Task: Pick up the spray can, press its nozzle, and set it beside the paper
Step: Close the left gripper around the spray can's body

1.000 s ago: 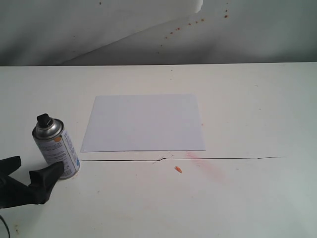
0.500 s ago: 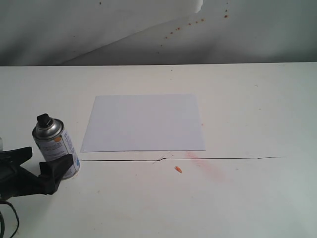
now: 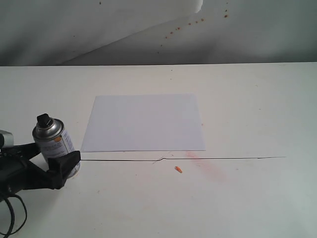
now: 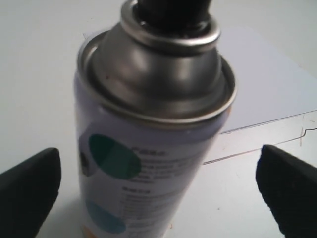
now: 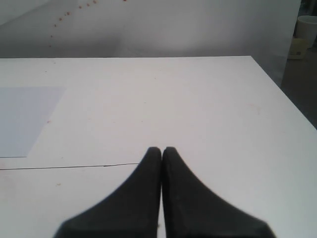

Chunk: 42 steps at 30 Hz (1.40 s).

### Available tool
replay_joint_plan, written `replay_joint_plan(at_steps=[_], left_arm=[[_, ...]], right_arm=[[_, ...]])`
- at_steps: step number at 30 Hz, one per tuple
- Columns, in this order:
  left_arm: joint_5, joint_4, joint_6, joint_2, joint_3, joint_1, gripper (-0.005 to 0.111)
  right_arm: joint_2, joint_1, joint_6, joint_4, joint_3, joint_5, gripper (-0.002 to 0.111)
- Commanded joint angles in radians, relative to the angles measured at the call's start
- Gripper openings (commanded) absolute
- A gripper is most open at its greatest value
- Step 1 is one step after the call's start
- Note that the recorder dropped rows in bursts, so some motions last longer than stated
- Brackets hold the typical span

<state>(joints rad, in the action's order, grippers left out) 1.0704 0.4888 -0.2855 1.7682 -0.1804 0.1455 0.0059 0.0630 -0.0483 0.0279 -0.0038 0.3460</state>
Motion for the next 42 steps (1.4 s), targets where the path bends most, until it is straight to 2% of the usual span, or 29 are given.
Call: replay_joint_plan(at_steps=[1,18,29,31,32,34,37,38,42], left_arm=[[0.021,0.019,0.018,0.017,-0.025,0.006,0.104],[0.029,0.001,0.083,0.153,-0.084,0.034,0.104],[0.032,-0.010,0.083,0.156,-0.117,0.034,0.104],[0.032,-0.010,0.080,0.156,-0.117,0.034,0.097],[0.032,-0.010,0.074,0.156,-0.117,0.034,0.089],[0.032,-0.010,0.049,0.156,-0.117,0.034,0.065],[0.025,0.012,0.026,0.156,-0.112,0.034,0.007],[0.025,0.032,0.040,0.156,-0.110,0.034,0.001],[0.031,0.023,0.052,0.140,-0.110,0.034,0.000]], right_arm=[[-0.006,0.007,0.000,-0.012,0.004,-0.005,0.000],[-0.006,0.007,0.000,-0.012,0.004,-0.005,0.000],[-0.006,0.007,0.000,-0.012,0.004,-0.005,0.000],[-0.006,0.007,0.000,-0.012,0.004,-0.005,0.000],[-0.006,0.007,0.000,-0.012,0.004,-0.005,0.000],[-0.006,0.007,0.000,-0.012,0.004,-0.005,0.000],[-0.006,0.007,0.000,-0.012,0.004,-0.005,0.000],[-0.006,0.007,0.000,-0.012,0.004,-0.005,0.000],[-0.006,0.007,0.000,-0.012,0.004,-0.005,0.000]])
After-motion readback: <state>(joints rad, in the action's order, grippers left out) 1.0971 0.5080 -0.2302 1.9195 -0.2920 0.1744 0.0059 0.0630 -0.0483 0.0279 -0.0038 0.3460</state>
